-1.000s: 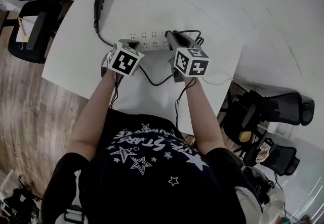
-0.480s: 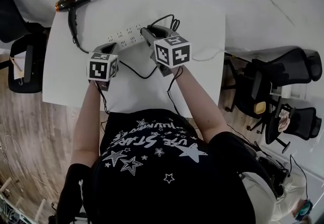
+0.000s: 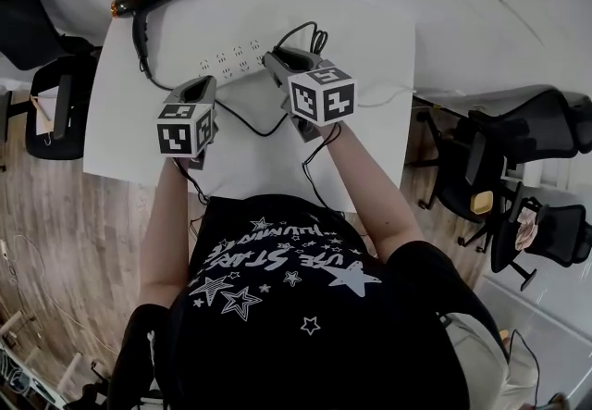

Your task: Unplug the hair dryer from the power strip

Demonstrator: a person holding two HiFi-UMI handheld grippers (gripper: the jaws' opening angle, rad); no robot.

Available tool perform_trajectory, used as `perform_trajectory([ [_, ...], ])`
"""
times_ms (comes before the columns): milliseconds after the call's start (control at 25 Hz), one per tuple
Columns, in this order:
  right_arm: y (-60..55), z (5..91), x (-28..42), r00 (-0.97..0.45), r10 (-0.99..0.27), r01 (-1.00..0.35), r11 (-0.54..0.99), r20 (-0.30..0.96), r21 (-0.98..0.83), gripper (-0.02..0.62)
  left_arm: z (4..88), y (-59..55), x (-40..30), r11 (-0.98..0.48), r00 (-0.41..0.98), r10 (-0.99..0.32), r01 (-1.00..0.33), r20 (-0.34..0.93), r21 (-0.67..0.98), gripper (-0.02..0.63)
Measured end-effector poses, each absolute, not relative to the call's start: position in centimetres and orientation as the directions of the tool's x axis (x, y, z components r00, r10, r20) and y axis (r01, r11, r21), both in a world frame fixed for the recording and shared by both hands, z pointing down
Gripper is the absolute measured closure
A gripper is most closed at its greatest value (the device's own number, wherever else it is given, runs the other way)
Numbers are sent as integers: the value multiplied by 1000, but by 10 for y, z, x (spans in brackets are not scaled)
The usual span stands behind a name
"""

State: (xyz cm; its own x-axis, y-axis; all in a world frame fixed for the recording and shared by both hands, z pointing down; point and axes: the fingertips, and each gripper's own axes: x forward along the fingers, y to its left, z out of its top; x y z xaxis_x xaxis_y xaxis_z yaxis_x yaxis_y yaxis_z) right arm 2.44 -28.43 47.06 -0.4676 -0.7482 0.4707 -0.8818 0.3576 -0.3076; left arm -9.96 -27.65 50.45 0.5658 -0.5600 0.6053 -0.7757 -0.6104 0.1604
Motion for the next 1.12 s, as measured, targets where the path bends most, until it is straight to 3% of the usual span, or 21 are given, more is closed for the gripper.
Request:
perform_trajectory([
  [440,-252,464,29,-560,-700,-828,452,444,-332,509,499,-220,-100,-514,492,-623,-844,608,157,598],
  [1120,-171,463,32,-742,-517,-664,652,427,-365,518,496,-93,-90,-274,305,-735,-951,605,146,598],
])
